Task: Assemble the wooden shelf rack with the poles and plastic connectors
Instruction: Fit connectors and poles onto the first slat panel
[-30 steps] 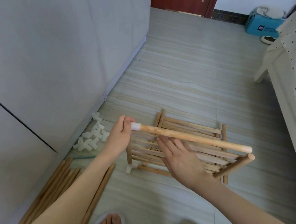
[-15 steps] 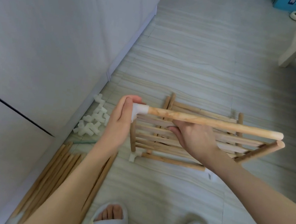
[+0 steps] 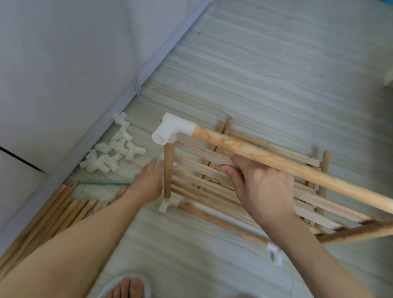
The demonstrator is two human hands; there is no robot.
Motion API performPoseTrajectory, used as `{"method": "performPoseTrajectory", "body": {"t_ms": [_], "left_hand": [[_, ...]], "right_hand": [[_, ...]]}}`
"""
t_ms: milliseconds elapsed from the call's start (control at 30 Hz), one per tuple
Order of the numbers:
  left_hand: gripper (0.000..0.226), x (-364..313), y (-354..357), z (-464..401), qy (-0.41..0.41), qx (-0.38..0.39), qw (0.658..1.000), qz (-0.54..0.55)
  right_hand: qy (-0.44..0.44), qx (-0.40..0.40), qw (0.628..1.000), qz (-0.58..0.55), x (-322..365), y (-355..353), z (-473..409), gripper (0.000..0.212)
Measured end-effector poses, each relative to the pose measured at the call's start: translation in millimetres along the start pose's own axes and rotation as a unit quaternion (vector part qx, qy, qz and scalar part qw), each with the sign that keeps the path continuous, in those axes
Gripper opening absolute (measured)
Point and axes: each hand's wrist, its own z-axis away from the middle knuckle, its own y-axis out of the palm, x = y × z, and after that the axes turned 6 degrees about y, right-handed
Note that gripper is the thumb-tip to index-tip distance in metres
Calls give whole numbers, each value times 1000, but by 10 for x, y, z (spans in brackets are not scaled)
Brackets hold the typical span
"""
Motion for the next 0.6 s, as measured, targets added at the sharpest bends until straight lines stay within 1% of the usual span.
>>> {"method": "performPoseTrajectory", "body": {"t_ms": [67,133,233,267,367,400,467,533,600], "left_hand": [[59,-46,15,-140,3,7,999,-38],[49,-24,11,-233,12,19,996,-88],[50,73,-8,-277,31,18,992,-122],[48,93,-15,-277,39,7,992,-119],[30,106,1,-257,49,-27,997,-61],[28,117,19,-236,44,-23,997,-57],[33,165,78,-172,23,-8,998,-60],[34,205,126,-86,-9,-10,1000,-24],[28,214,135,11,-34,-27,999,29]], "right_hand": [[4,3,1000,-4,-14,5,1,25],[7,7,1000,-13,-34,2,-6,24],[7,10,1000,-16,-47,6,-16,24],[9,12,1000,-14,-47,7,-23,24],[6,16,1000,5,-56,5,-47,25],[4,17,1000,11,-57,7,-54,25],[6,19,1000,10,-50,10,-55,25],[11,24,1000,-1,-34,13,-28,24],[11,31,999,1,-2,-2,16,24]]}}
